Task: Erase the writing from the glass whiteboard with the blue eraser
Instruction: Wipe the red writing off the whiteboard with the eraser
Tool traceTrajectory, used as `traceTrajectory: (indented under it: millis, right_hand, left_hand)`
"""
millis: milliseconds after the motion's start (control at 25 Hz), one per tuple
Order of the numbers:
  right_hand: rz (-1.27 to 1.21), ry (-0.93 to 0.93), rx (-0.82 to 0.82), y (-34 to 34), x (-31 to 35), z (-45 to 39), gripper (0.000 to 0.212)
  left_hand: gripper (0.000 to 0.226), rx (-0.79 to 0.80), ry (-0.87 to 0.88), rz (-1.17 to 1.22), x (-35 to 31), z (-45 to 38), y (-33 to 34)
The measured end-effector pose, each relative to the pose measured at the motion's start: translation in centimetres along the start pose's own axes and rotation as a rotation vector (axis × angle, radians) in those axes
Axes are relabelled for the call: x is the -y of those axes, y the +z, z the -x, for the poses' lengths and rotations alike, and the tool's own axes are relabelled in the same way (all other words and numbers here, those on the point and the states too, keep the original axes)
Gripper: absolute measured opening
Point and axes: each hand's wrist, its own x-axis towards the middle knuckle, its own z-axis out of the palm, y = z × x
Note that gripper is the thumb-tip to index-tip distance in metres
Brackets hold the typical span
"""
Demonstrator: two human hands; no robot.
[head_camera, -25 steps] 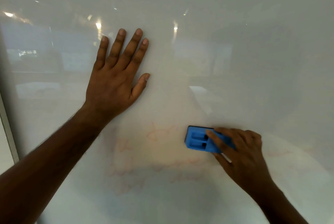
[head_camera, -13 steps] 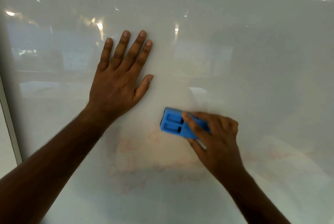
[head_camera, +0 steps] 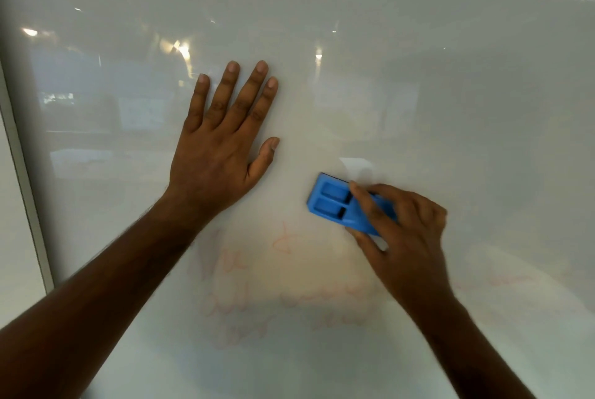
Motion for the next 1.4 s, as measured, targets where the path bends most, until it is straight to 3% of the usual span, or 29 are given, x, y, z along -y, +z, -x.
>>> traceTrajectory:
  millis: [200, 480, 720, 920, 1160, 1400]
  right_hand:
    - [-0.004, -0.119, 0.065, 2.1, 5.9, 1.2, 0.062]
    - [0.096, -0.217, 0.108, 1.0, 1.9, 5.2, 0.055]
    - [0.003, -0.062, 0.06, 1.5, 5.6, 0.1, 0.055]
    - [-0.007, -0.171, 0.059, 4.2, 11.1, 1.6, 0.057]
    - [0.061, -0.221, 0.074, 4.1, 8.6, 5.1, 0.06]
    - [-0.043, -0.087, 0.04, 2.9, 10.0, -1.5, 0.063]
  left_hand:
    - [0.07, 0.024, 0.024, 0.01, 0.1, 0.0, -0.4]
    - [0.071, 0.075, 0.289, -0.016, 6.4, 1.0, -1.8]
    - [0.072, 0.028, 0.185, -0.037, 5.5, 2.0, -1.2]
    - [0.073, 0.027, 0.103, -0.035, 5.6, 2.9, -1.1]
    - [0.074, 0.013, -0.091, -0.002, 5.8, 4.5, -1.2]
    - [0.077, 0.029, -0.144, -0.003, 5.7, 4.7, -1.4]
